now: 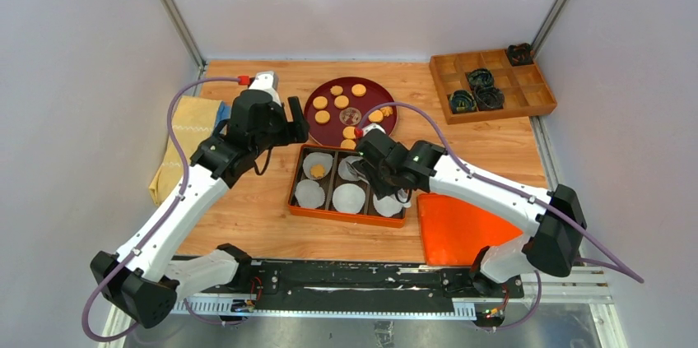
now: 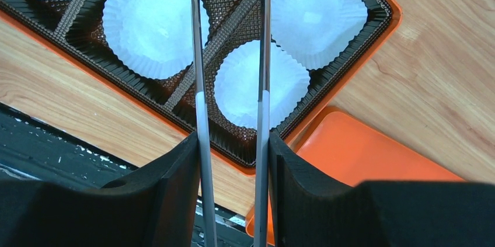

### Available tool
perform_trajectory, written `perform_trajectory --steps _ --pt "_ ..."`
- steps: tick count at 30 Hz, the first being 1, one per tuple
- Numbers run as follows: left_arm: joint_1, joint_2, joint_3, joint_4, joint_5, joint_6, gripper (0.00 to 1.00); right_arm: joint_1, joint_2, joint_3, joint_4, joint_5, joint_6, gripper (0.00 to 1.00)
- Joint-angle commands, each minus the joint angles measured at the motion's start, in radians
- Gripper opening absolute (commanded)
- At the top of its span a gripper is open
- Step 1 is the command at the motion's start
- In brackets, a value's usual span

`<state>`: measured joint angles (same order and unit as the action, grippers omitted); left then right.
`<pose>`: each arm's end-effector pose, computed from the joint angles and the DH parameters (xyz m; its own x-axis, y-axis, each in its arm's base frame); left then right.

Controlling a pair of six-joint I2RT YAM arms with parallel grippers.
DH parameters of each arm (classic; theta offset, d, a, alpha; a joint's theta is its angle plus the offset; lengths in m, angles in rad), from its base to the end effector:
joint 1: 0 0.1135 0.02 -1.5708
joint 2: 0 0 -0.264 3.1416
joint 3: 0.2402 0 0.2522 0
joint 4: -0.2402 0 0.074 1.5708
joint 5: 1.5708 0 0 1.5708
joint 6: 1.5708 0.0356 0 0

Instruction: Pack the cookies

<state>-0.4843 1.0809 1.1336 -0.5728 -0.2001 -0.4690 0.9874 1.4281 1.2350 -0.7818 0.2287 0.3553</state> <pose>0.2084 -0.1016 0.3652 -0.5296 -0.2219 -0.8187 0.0721 0.9499 -0.3041 0.1694 0.2421 0.2967 -0.6858 -0.4240 -0.5915 -0.5378 0.8429 0.0193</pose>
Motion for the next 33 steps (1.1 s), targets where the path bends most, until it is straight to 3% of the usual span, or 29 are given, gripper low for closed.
perform_trajectory --steps 1,12,21,33 --pt "0.009 -0.051 -0.045 0.086 0.069 0.019 0.83 0.010 -0.003 0.053 -0.015 0.074 0.016 0.45" --pt "0.009 -0.102 -0.057 0.102 0.093 0.047 0.89 0.010 0.028 0.105 -0.010 0.092 0.000 0.50" --pt "0.009 -0.103 -0.053 0.111 0.096 0.039 0.89 -0.038 -0.019 0.187 0.010 0.280 -0.047 0.50" --pt "0.009 -0.092 -0.051 0.091 0.070 0.050 0.89 -0.216 0.277 0.301 0.078 0.228 -0.109 0.48"
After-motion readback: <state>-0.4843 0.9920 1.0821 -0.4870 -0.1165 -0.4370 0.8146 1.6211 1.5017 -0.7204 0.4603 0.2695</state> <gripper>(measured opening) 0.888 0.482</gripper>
